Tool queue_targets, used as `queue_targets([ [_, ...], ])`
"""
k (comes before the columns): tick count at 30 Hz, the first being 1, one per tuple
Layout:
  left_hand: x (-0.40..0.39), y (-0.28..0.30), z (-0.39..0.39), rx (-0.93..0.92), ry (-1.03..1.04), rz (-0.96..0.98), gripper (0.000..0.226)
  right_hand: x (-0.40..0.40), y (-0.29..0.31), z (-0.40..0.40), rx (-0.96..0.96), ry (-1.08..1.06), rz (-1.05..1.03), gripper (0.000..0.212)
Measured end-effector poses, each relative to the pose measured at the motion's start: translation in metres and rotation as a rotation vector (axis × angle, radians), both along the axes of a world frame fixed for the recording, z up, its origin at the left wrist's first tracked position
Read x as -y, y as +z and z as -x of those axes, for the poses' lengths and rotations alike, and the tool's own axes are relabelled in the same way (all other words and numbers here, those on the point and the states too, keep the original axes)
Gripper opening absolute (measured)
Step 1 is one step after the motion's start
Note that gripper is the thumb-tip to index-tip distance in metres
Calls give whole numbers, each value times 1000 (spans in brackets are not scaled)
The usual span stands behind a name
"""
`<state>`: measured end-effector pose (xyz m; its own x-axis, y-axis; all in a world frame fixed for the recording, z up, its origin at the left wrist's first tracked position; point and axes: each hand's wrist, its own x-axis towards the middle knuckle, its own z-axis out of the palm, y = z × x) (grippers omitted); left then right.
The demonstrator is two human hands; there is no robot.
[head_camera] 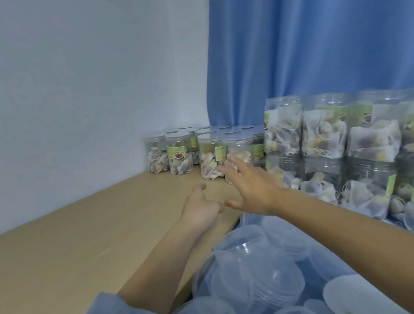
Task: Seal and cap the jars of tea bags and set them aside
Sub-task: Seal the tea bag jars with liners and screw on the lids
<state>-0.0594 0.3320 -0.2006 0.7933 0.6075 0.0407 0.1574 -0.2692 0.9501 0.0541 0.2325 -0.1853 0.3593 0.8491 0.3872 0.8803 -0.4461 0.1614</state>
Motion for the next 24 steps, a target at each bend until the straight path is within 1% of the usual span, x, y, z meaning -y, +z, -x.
queue_targets([
  [3, 36, 16, -1, 40, -39, -13, 63, 34, 15, 14, 81, 52, 50, 62],
  [6, 81, 33, -4, 94, -73, -35, 52, 78, 29, 25, 103, 64, 73, 49],
  [10, 151, 51, -14, 167, -138, -15, 28, 153, 49, 30, 222, -3, 66, 48],
  [13, 203, 60, -28, 218, -199, 43, 20, 216, 60, 28, 261, -40, 63, 47],
  [14, 221, 62, -32, 218, -232, 41, 22, 237, 62, 26, 269, -66, 61, 47],
  [16, 255, 64, -42, 203, -301, -11, 33, 275, 65, 22, 272, -135, 59, 45],
  [18, 285, 64, -51, 188, -374, -163, 40, 306, 66, 17, 217, -200, 19, 45],
  [19, 299, 64, -55, 184, -418, -209, 43, 318, 66, 14, 172, -227, -19, 47],
  [21, 319, 66, -63, 188, -485, -235, 47, 340, 68, 6, 78, -272, -117, 51],
  [24, 330, 70, -78, 177, -481, -236, 55, 358, 68, -8, -6, -340, -257, 47],
])
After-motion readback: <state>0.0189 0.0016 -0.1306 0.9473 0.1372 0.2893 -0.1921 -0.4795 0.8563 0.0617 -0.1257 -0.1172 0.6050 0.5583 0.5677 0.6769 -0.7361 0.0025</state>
